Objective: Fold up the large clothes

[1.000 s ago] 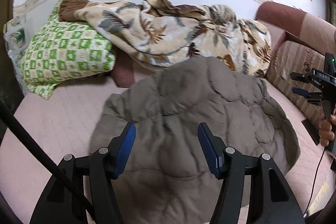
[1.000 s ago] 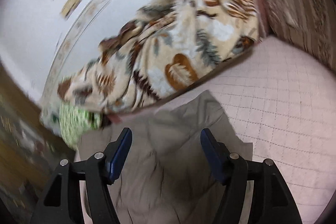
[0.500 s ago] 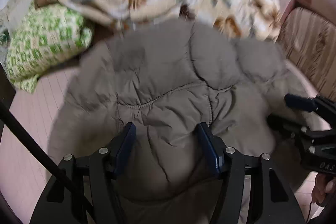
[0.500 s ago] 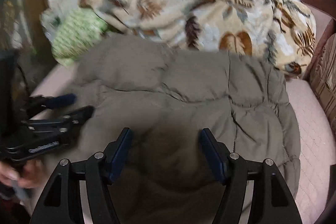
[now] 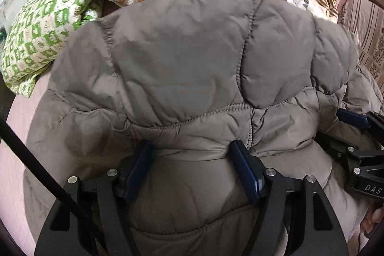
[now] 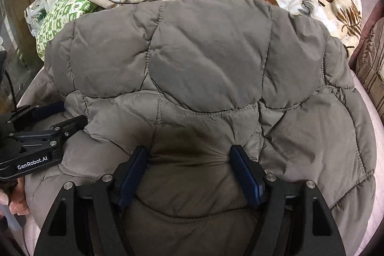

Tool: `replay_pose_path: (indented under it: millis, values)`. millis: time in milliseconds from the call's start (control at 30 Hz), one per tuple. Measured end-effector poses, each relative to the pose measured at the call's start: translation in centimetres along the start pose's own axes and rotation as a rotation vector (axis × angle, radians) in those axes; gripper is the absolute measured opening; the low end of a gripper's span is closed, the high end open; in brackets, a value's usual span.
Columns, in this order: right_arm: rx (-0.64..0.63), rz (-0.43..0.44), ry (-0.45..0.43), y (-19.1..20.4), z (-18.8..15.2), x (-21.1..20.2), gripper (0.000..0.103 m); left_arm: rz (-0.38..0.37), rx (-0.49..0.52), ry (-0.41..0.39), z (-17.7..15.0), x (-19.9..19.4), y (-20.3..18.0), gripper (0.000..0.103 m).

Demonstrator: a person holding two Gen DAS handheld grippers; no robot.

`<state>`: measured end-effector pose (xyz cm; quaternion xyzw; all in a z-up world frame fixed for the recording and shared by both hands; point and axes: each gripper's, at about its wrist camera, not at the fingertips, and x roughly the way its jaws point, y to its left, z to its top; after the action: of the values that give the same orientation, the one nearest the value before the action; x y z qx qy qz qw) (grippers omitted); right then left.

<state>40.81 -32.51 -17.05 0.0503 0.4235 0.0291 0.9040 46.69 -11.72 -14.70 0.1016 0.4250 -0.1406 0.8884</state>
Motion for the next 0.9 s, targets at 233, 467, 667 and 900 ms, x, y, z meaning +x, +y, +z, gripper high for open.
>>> replay_pose_path:
  millis: [233,467,667,900]
  values:
    - [0.036,0.047,-0.176,1.1,-3.8,-10.4,0.077,0.018,0.0,-0.181,-5.9,-9.9,0.2,0.069]
    - [0.076,0.029,-0.209,0.8,-8.2,-15.2,0.078,0.094,-0.094,-0.238,-11.4,-15.1,3.7,0.069]
    - [0.189,0.025,-0.234,-1.9,-8.7,-16.0,0.078,0.083,-0.238,-0.208,-11.6,-13.9,7.3,0.069]
    - [0.215,0.004,-0.141,-3.2,-8.2,-12.3,0.069,0.147,-0.163,-0.133,-11.4,-9.9,6.9,0.07]
